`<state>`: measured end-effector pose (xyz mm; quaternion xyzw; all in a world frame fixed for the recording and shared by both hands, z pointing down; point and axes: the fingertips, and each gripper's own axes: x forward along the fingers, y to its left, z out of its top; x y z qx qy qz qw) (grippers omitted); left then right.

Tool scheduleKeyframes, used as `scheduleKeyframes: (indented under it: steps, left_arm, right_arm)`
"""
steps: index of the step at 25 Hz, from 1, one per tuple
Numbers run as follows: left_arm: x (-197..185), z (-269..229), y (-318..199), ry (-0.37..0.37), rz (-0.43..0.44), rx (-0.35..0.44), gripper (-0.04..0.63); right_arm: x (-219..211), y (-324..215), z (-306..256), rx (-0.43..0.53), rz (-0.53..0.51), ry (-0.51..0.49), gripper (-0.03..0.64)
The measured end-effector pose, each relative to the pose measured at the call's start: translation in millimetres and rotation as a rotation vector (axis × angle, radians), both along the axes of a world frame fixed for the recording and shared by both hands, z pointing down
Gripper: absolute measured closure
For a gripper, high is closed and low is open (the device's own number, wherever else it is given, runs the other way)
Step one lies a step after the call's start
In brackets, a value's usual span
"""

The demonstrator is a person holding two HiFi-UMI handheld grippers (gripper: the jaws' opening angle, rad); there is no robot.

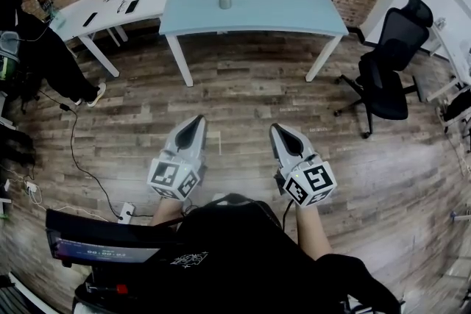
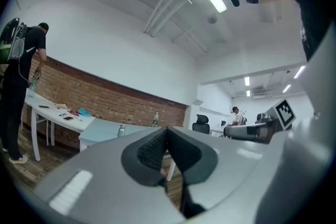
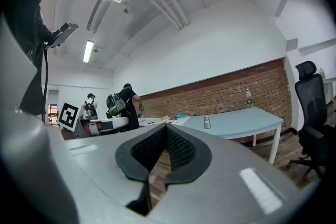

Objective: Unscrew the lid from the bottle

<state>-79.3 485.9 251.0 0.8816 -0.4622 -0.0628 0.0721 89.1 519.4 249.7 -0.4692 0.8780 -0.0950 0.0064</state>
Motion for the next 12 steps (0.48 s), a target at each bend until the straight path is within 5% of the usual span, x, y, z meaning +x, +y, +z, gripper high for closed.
scheduleKeyframes:
  steps: [12]
  left_arm:
    - [-29,2,-32,0.012,0.034,0.004,0.595]
  right_arm:
    - [-33,-28,-1,0.006,0.024,0.01,0.615]
